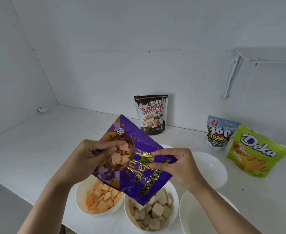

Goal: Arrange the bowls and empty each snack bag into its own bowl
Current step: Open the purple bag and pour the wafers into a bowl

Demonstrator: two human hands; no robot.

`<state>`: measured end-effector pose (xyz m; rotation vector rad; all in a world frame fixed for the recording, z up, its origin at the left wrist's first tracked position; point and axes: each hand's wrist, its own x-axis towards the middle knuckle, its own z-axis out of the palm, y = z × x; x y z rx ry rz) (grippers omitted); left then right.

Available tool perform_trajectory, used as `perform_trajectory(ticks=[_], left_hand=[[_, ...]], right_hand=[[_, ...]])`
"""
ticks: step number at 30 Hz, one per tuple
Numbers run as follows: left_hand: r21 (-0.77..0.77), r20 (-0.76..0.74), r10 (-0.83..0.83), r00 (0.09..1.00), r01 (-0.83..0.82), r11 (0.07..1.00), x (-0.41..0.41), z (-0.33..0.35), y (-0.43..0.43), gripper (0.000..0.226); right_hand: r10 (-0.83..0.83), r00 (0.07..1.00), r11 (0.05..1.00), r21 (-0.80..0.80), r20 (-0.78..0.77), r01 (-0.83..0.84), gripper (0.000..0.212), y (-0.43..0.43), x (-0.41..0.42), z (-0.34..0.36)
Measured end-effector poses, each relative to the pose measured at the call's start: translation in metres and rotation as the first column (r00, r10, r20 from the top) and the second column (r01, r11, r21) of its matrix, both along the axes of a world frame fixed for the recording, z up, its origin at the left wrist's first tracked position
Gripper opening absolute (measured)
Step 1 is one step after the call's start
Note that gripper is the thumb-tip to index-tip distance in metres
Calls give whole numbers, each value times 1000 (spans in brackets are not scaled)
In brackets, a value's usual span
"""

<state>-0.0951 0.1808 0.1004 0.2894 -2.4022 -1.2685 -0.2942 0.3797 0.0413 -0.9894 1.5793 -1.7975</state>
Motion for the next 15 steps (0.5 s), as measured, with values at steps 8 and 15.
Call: perform_trajectory(ticks=[8, 15], left_hand=[[201, -234, 314, 920, -270, 942, 13, -28, 14, 36], [428, -316, 618, 720, -473, 770, 29, -45, 32, 29]], right_hand=[[-142, 939, 978, -103, 314, 182, 30, -21, 22, -11], [123, 919, 988, -133, 376, -77, 62, -45, 54, -2]])
